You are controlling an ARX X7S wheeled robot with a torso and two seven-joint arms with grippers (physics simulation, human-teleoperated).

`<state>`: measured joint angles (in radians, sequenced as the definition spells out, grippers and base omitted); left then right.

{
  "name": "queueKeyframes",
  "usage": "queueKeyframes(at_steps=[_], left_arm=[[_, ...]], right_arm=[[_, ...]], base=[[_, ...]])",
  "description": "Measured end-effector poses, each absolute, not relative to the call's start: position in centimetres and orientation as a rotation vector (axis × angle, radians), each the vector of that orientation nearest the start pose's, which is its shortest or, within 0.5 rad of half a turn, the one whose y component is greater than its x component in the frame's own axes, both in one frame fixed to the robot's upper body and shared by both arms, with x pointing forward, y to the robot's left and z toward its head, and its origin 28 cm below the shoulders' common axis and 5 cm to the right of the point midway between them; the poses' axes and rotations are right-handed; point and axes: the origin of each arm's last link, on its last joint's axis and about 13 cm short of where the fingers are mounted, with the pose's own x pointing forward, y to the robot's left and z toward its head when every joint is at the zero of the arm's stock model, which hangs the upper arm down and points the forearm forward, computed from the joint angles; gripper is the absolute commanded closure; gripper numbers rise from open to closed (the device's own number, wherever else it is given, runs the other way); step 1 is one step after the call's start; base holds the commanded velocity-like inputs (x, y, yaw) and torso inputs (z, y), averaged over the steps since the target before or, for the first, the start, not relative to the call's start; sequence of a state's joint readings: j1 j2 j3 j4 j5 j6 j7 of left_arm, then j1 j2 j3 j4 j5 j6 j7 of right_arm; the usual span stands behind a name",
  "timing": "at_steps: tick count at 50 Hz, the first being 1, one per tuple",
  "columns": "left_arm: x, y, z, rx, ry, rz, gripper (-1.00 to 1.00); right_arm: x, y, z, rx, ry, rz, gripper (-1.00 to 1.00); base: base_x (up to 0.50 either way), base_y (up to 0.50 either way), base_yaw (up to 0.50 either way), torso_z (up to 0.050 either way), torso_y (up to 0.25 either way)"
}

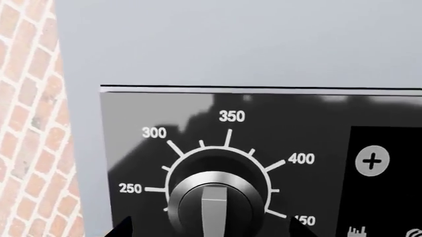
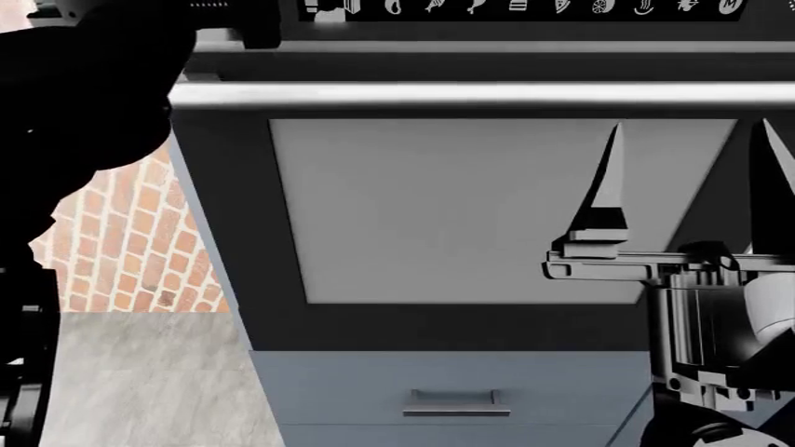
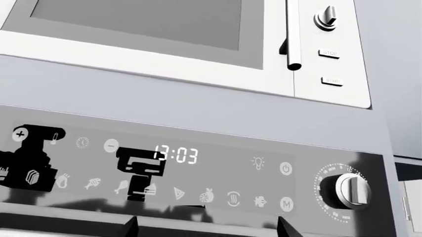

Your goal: Preheat the oven by turning the temperature knob.

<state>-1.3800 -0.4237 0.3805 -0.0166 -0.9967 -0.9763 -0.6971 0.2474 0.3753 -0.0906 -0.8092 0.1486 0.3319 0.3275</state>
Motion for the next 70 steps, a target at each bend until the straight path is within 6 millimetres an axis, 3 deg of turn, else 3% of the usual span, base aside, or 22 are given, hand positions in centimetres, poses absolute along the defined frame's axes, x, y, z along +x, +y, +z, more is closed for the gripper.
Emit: queueKeyframes(at_steps=[37,38,70], left_arm=[[33.8,22.1,34.6,0.012,-0.127,0.075,-1.00],[33.8,22.1,34.6,0.013,-0.127,0.075,1.00],[32.9,22.3,34.2,0.021,-0.119,0.076,1.00]], right_arm=[[20.3,-12.1,20.3,-0.139,-0.703,-0.085,-1.00],[20.3,-12.1,20.3,-0.139,-0.703,-0.085,-1.00],[20.2,-12.1,20.3,-0.143,-0.699,-0.085,-1.00]], base=[[0.00,0.00,0.00,0.000,0.000],[0.00,0.00,0.00,0.000,0.000],[-0.01,0.00,0.00,0.000,0.004]])
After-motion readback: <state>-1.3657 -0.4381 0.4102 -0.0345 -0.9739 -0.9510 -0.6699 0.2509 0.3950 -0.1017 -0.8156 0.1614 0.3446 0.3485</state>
